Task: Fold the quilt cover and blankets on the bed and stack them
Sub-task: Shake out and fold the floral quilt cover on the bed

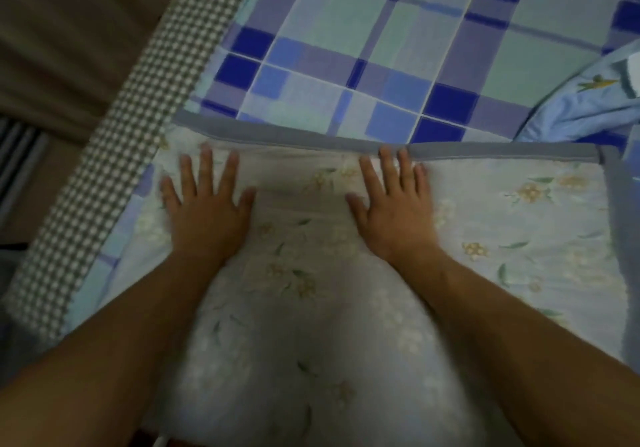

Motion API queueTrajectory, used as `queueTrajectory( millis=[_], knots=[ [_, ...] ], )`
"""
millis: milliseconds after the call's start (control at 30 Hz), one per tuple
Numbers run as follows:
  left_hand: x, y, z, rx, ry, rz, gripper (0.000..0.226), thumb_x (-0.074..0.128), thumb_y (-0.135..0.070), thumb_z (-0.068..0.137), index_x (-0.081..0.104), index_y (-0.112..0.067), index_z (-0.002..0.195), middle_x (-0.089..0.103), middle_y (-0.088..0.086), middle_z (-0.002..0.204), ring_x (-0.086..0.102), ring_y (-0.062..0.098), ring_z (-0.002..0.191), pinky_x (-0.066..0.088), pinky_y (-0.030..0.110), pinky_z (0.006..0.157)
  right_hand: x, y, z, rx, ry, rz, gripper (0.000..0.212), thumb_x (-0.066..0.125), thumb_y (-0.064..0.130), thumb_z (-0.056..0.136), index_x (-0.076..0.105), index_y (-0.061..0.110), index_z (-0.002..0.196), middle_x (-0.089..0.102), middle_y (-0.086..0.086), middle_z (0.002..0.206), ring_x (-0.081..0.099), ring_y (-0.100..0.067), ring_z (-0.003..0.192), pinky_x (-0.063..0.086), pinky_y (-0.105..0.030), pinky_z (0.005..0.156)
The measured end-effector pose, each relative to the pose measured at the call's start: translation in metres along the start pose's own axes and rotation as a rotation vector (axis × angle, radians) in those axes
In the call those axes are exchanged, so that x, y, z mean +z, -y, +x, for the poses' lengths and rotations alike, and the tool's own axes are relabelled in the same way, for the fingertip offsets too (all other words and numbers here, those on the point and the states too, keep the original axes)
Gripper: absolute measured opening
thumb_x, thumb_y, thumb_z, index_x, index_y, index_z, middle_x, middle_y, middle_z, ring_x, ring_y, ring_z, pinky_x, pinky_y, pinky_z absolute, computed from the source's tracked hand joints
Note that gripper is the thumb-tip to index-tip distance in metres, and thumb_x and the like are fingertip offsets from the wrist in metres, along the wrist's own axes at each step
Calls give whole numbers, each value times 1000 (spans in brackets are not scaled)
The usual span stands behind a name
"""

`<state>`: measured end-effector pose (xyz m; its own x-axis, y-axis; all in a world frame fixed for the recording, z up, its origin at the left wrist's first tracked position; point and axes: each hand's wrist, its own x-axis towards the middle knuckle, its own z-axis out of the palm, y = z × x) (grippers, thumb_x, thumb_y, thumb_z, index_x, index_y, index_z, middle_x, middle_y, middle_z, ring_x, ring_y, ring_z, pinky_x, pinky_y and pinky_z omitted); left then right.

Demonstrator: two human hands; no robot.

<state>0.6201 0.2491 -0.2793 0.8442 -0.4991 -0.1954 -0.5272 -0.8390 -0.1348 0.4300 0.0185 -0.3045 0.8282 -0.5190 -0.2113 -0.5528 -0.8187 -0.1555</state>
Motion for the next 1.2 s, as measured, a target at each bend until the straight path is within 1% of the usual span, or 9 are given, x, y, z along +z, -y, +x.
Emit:
queueTrajectory(
  millis=[233,400,467,567,733,867,1033,1100,1200],
  knots=[
    [-20,43,2,-76,72,-197,66,14,-65,98,4,-38,157,-1,10,166,7,40,150,16,64,116,-33,26,-3,111,19,97,70,6,64,99,3,28,158,-7,-3,166,-16,-26,151,-6,-50,122],
    [-21,84,-61,54,-85,-182,61,24,-52,102,32,-23,155,22,31,157,27,50,141,26,58,113,-48,88,-14,112,-207,734,55,21,44,107,4,30,158,-1,9,166,-5,-9,152,2,-38,125],
    [-17,104,-86,-29,28,-316,65,21,-58,98,21,-32,157,17,25,160,23,44,145,22,55,117,-36,95,-4,285,-234,1011,56,27,42,106,11,29,158,12,8,165,9,-9,151,10,-42,125],
    [-11,122,-108,-71,157,-409,69,16,-64,93,-1,-42,156,20,15,161,22,38,145,22,54,116,-33,95,7,443,-196,1077,57,34,39,104,19,26,157,21,5,163,19,-11,149,16,-46,124],
    [-26,129,-118,-149,158,-991,71,51,-40,99,10,-35,158,25,-7,161,28,14,145,27,33,115,-64,123,-65,527,-223,1485,50,35,26,106,24,41,153,23,15,161,25,-4,145,25,-33,119],
    [-29,127,-134,-259,361,-1061,73,51,-37,100,10,-27,159,22,-3,162,24,18,147,19,31,115,-42,139,-173,507,-32,1236,50,41,36,103,24,45,149,22,26,158,21,9,143,15,-34,124],
    [-23,123,-133,-288,447,-1048,70,48,-44,99,14,-26,158,27,0,160,30,25,145,24,38,116,-42,146,-227,581,-75,1275,53,40,9,104,29,33,149,32,32,151,30,14,138,23,-7,112],
    [-21,125,-135,-278,447,-1032,71,48,-49,98,14,-28,157,27,-2,159,31,25,144,26,40,116,-37,149,-232,615,-25,1197,55,46,11,103,29,33,151,35,33,149,33,15,135,26,-19,118],
    [-12,129,-136,-256,424,-1005,72,45,-54,97,12,-31,157,26,-1,160,29,24,145,24,40,117,-46,155,-191,525,-136,905,45,57,22,99,47,23,143,46,7,139,44,-4,127,38,-34,113]
  ],
)
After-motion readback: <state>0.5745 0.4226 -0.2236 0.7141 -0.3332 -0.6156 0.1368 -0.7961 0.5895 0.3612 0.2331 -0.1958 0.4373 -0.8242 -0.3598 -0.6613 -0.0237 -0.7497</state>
